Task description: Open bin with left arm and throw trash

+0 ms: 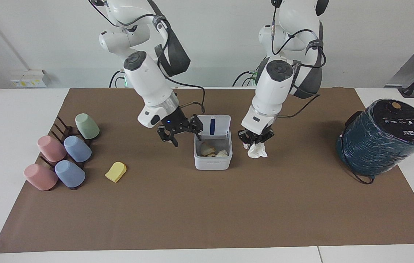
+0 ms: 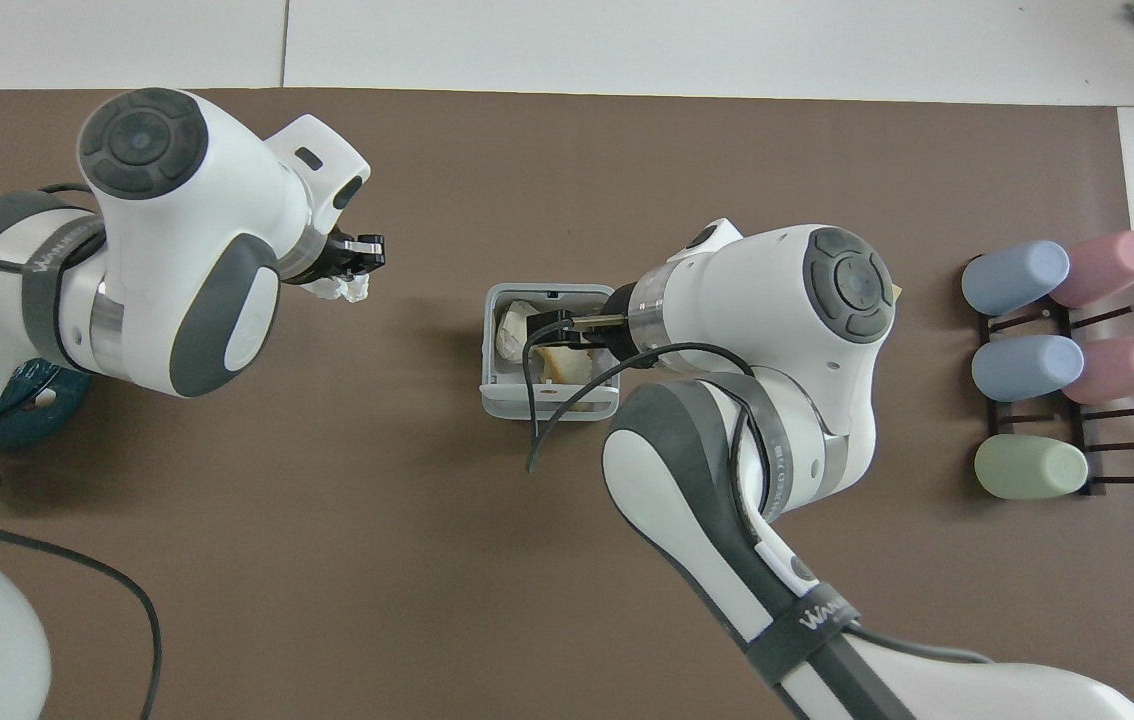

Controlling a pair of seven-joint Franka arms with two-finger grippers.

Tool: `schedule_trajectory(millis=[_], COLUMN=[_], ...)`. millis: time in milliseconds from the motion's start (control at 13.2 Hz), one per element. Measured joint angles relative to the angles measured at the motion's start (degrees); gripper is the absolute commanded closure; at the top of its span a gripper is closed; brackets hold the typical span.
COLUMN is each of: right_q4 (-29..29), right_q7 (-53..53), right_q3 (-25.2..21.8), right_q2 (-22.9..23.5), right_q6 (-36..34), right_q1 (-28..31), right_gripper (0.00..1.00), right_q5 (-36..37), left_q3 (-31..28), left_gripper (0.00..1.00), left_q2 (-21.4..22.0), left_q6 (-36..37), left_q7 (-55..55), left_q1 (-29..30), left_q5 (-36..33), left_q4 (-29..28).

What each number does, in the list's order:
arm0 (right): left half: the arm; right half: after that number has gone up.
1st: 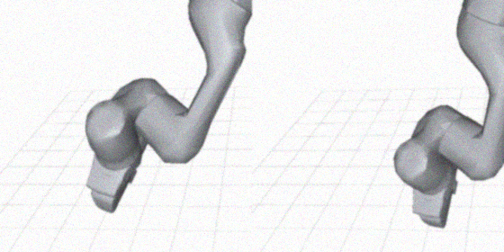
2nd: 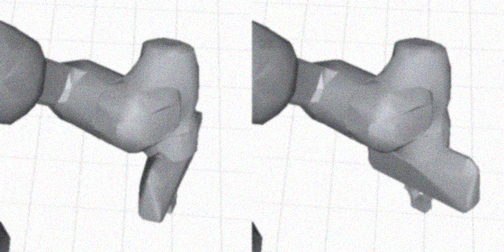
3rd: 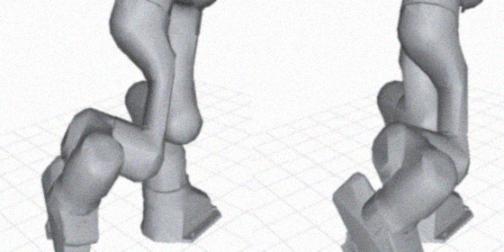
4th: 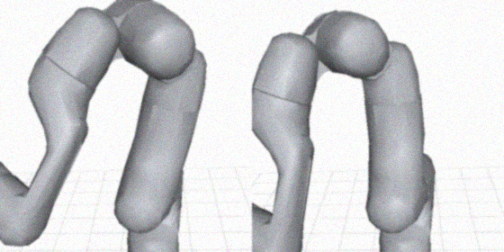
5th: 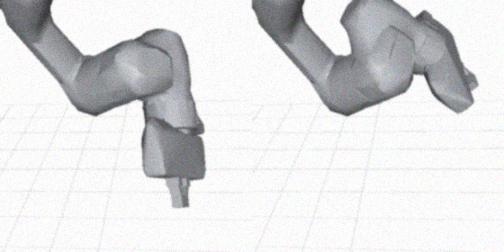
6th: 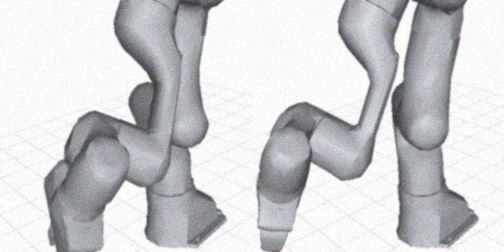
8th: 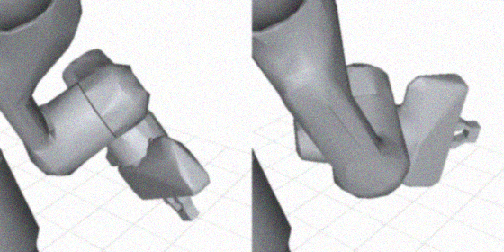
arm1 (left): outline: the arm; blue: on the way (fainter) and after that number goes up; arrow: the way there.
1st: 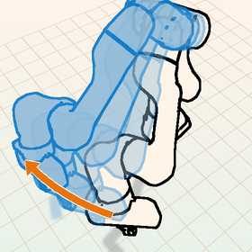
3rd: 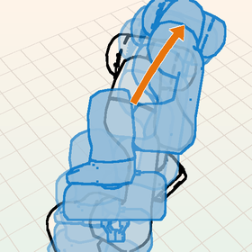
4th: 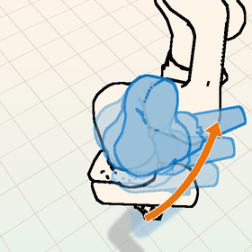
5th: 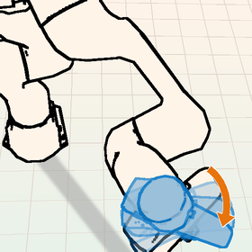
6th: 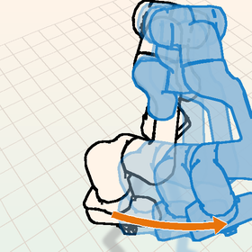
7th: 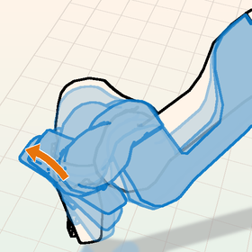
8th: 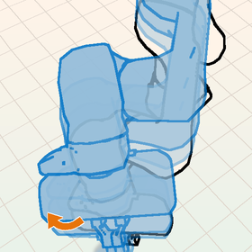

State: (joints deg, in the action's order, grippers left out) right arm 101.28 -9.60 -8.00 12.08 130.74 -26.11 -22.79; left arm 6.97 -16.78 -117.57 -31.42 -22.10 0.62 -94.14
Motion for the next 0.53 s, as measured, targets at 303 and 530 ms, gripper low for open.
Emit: schedule_trajectory(millis=[303, 530], right_q4=[0.29, 0.89], right_q7=[3.45, 3.46], right_q3=[-0.11, -0.11], right_q2=[-0.33, 0.11], right_q6=[-0.84, -2.96], right_q1=[7.11, 9.92], right_gripper=[0.00, 0.00], right_q5=[8.67, 17.98], left_q3=[0.08, 0.11], left_gripper=[1.00, 0.58], left_q2=[-0.04, -0.53], left_q6=[-4.02, -7.41], left_q7=[-4.35, -6.64], left_q1=[-4.65, -7.08], left_q5=[2.45, 3.33], left_q4=[-0.42, -2.34])
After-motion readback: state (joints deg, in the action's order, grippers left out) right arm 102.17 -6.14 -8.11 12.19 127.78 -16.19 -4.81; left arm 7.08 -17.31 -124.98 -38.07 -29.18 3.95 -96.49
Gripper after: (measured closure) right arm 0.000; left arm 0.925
